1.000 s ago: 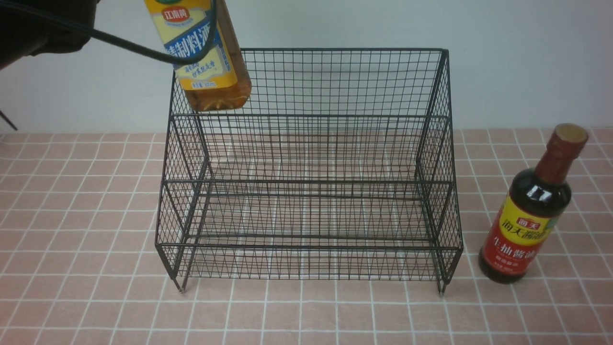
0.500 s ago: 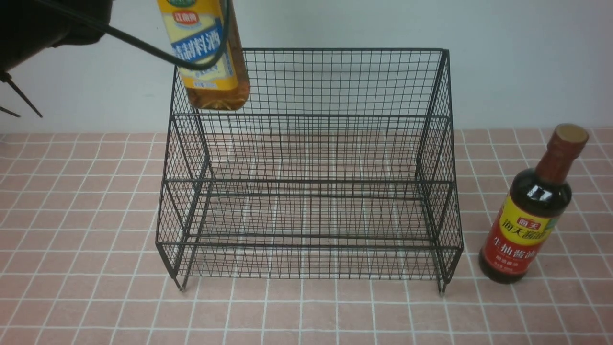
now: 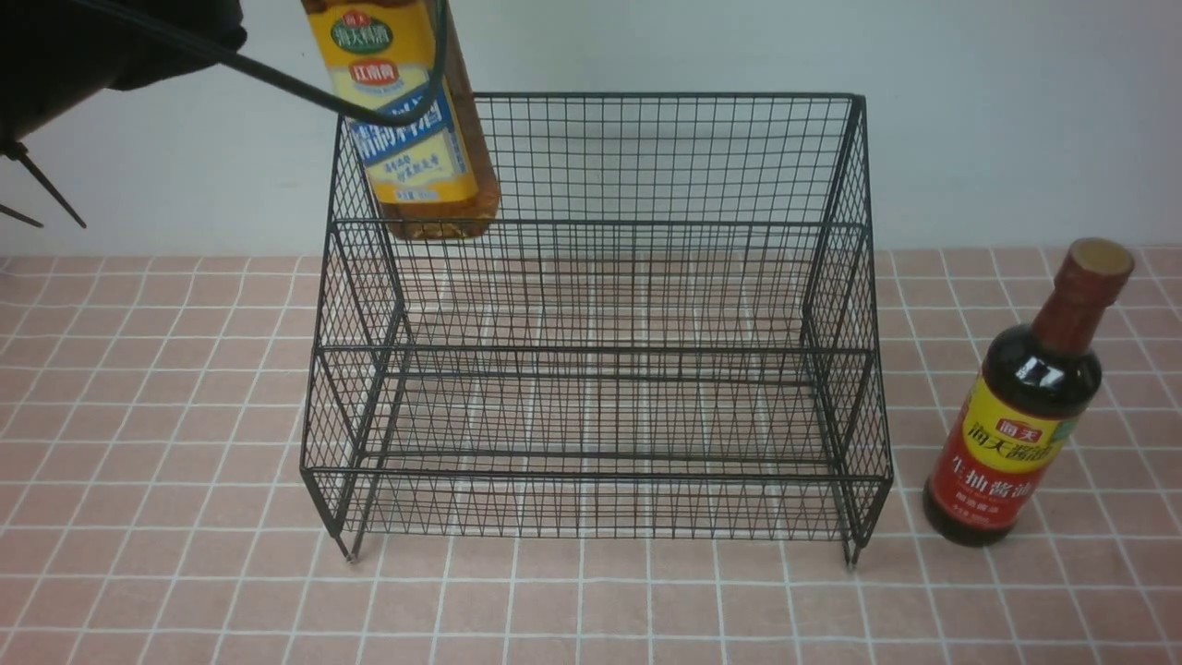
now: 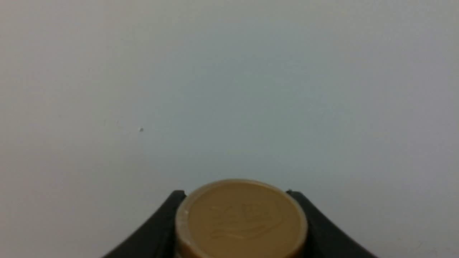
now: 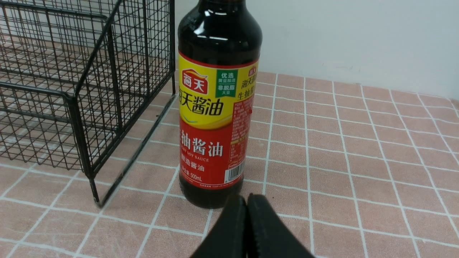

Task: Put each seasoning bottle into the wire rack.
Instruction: Use the left arm to put the condiment bottle back on the shelf

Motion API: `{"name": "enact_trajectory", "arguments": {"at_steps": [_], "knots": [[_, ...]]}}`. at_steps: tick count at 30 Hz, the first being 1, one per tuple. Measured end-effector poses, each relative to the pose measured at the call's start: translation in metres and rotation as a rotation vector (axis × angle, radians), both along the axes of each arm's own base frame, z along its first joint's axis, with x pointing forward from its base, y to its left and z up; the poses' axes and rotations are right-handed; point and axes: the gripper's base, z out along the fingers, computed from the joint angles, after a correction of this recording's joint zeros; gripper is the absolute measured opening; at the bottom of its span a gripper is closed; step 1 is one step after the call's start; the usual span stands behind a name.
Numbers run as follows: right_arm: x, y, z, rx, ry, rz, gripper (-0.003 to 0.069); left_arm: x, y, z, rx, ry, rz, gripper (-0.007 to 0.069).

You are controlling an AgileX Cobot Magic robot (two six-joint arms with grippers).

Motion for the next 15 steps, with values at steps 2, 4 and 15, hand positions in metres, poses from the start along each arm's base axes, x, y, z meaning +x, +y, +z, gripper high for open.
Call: {"name": "enact_trajectory", "arguments": {"at_steps": [2,4,15], "knots": [[0.0,0.0,0.0,0.0,0.0,0.0,-0.0014,0.0,0.0,-0.002,0.025,0.013,0.008,0.0304],[0.0,0.0,0.0,0.0,0.0,0.0,-0.0014,-0.002,-0.003,-0.003,0.106,0.025,0.023,0.0304],[0.0,0.0,0.0,0.001,0.001,0.0,-0.0014,0.002,-0.03,-0.02,0.231,0.059,-0.043,0.0304]]}}
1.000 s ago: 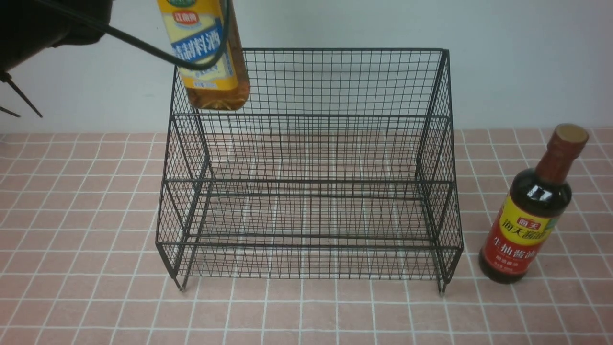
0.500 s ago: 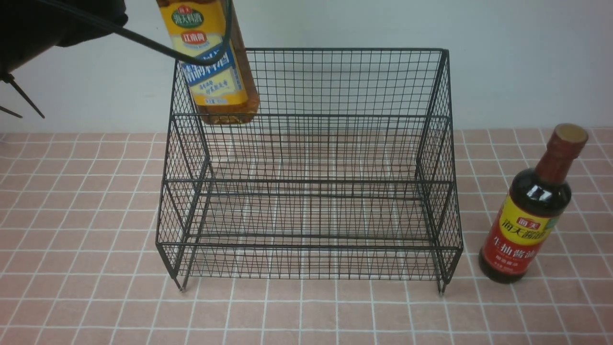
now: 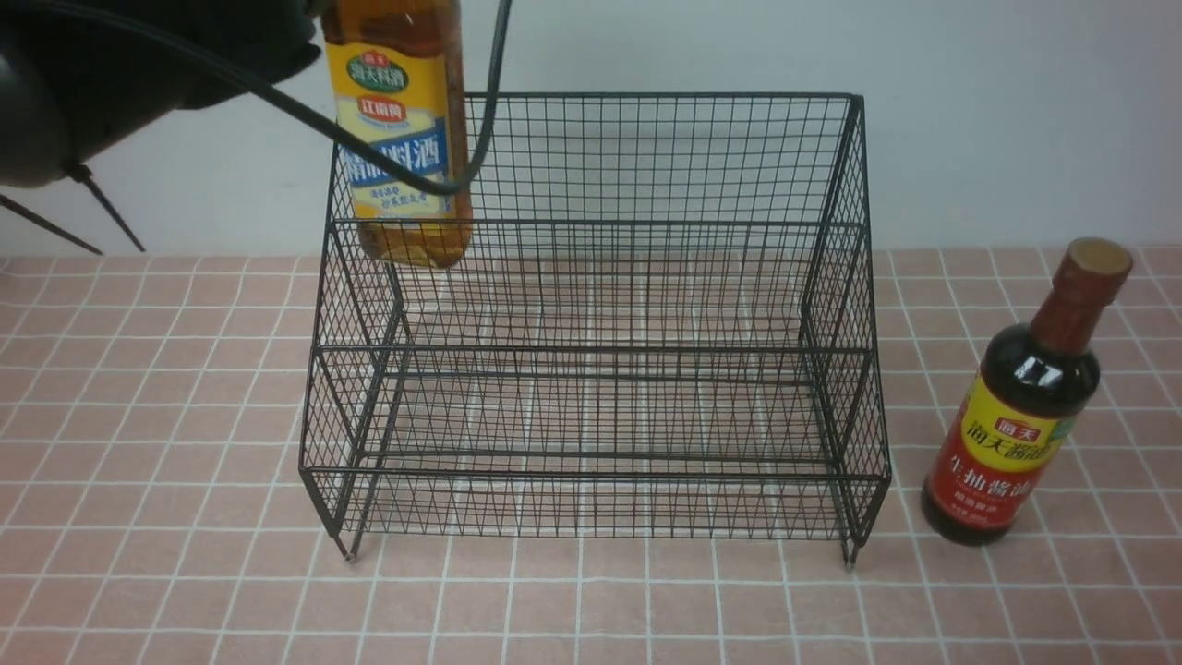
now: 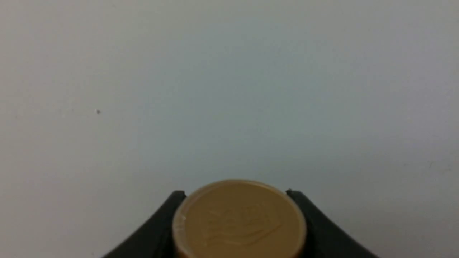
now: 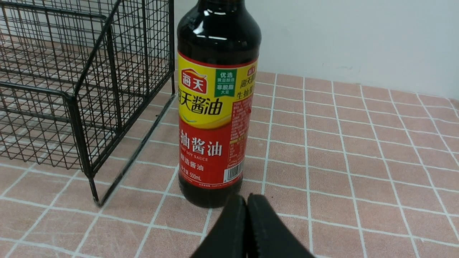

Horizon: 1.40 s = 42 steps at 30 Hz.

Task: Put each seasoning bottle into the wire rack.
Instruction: Use the left arm to put the condiment bottle back on the shelf

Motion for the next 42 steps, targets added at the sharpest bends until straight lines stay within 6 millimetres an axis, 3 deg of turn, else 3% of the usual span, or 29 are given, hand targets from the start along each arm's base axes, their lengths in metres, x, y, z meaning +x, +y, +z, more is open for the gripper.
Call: {"name": "enact_trajectory", "arguments": {"at_steps": [5,13,26,36,42], "knots": [[0.0,0.0,0.0,0.0,0.0,0.0,-0.0014,0.006,-0.002,-0.014,-0.015,0.032,0.007,0.0304],[0.0,0.0,0.0,0.0,0.0,0.0,-0.0014,0.007,-0.001,-0.016,-0.028,0.041,0.031,0.0304],[0.0,0.0,0.0,0.0,0.0,0.0,-0.0014,0.018,-0.002,-0.038,-0.016,0.092,0.078,0.0304],[0.0,0.0,0.0,0.0,0.0,0.0,-0.0014,0.016,-0.011,-0.039,-0.036,0.094,0.063,0.0314],[0.0,0.0,0.0,0.0,0.0,0.0,-0.0014,0.014,-0.01,-0.027,-0.051,0.064,0.064,0.0389]]}}
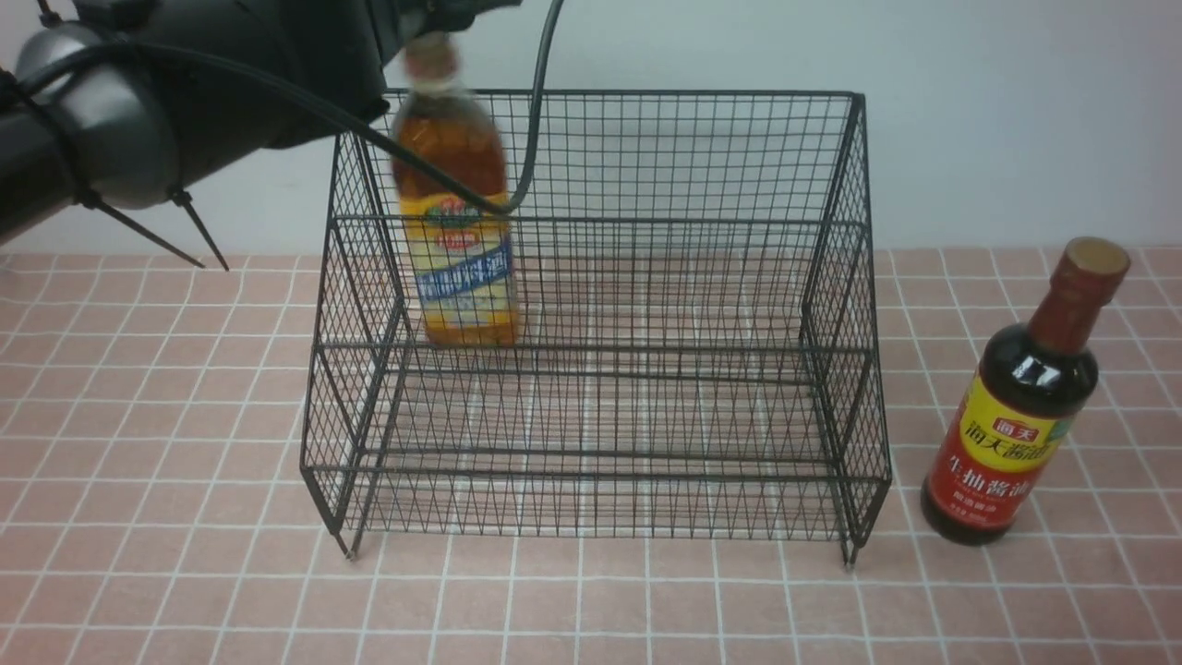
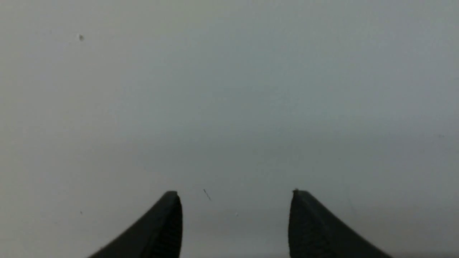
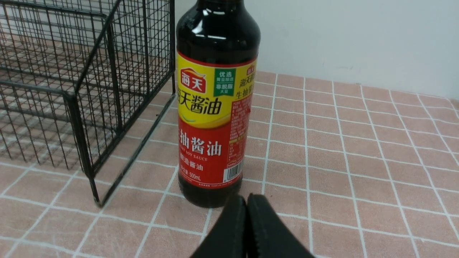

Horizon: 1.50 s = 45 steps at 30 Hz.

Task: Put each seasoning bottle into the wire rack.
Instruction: Use the left arm to put the condiment bottle back on the shelf, then use the right arm to grab the condiment bottle closest to it

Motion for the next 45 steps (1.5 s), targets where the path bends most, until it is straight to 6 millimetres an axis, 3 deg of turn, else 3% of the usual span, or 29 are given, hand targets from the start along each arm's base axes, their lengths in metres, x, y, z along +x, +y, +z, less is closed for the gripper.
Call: {"name": "enact_trajectory", "arguments": {"at_steps": [4,16,18,22,26,29,35,37,42,45], "knots": [[0.0,0.0,0.0,0.0,0.0,0.0,-0.0014,0.0,0.001,0.001,0.002,-0.001,0.008,0.0426],[0.0,0.0,0.0,0.0,0.0,0.0,-0.0014,-0.001,0.004,0.0,0.013,0.007,0.057,0.0426],[0.0,0.0,0.0,0.0,0.0,0.0,-0.0014,-0.003,0.005,0.002,0.022,0.004,0.063,0.0419],[0.0,0.0,0.0,0.001,0.0,0.0,-0.0014,-0.012,0.008,0.019,0.06,-0.026,0.057,0.0316],[0.0,0.0,0.0,0.001,0.0,0.0,-0.0014,-0.041,0.008,0.055,0.178,-0.092,0.037,0.0086],[0.0,0.0,0.0,0.002,0.0,0.0,-0.0014,-0.069,0.004,0.083,0.285,-0.142,0.014,0.0012],[0.0,0.0,0.0,0.002,0.0,0.0,-0.0014,-0.137,0.001,0.129,0.311,-0.199,0.053,-0.0006],[0.0,0.0,0.0,0.002,0.0,0.0,-0.0014,-0.15,-0.002,0.134,0.299,-0.203,0.051,-0.0006],[0.0,0.0,0.0,0.002,0.0,0.0,-0.0014,-0.21,0.003,0.158,0.206,-0.206,0.051,-0.0006],[0.0,0.0,0.0,0.002,0.0,0.0,-0.0014,-0.23,0.005,0.164,0.167,-0.208,0.026,-0.0006]]}}
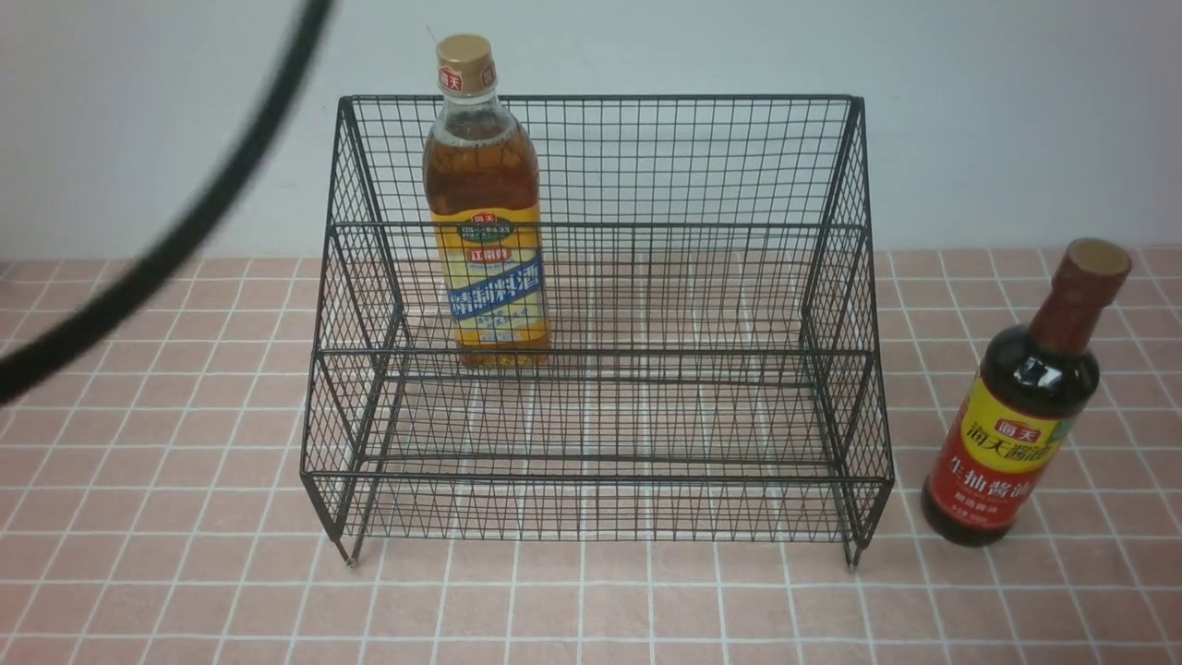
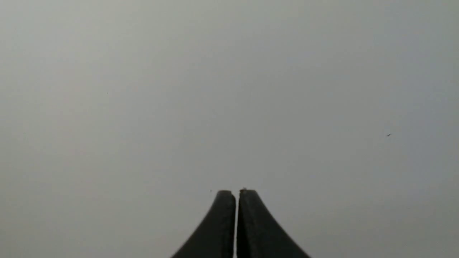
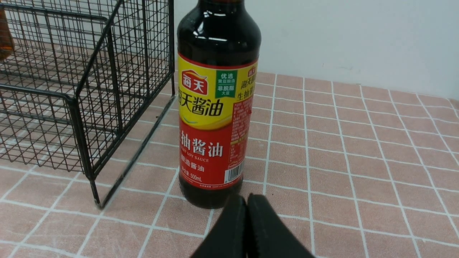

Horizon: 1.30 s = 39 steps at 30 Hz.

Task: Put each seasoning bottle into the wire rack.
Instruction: Use the right arm to grab the condiment bottle closest to it

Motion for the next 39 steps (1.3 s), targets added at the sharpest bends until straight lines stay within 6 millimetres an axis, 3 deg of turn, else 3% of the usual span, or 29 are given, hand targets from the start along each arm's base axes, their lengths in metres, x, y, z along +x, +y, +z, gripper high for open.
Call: {"name": "enact_trajectory", "arguments": {"at_steps": [6,16,26,34,39], "knots": [[0.0,0.0,0.0,0.0,0.0,0.0,-0.0014,-0.024,0.018,0.011,-0.065,-0.01,-0.02,-0.0006],[0.0,0.0,0.0,0.0,0.0,0.0,-0.0014,-0.031,0.028,0.018,-0.142,-0.037,-0.04,-0.0006],[0.0,0.0,0.0,0.0,0.0,0.0,-0.0014,-0.041,-0.004,0.04,-0.194,-0.244,-0.455,-0.0006],[0.0,0.0,0.0,0.0,0.0,0.0,-0.0014,-0.066,-0.032,0.056,-0.334,-0.381,-0.895,-0.0006],[0.0,0.0,0.0,0.0,0.0,0.0,-0.0014,-0.081,-0.04,0.061,-0.308,-0.458,-1.075,-0.0006]]}}
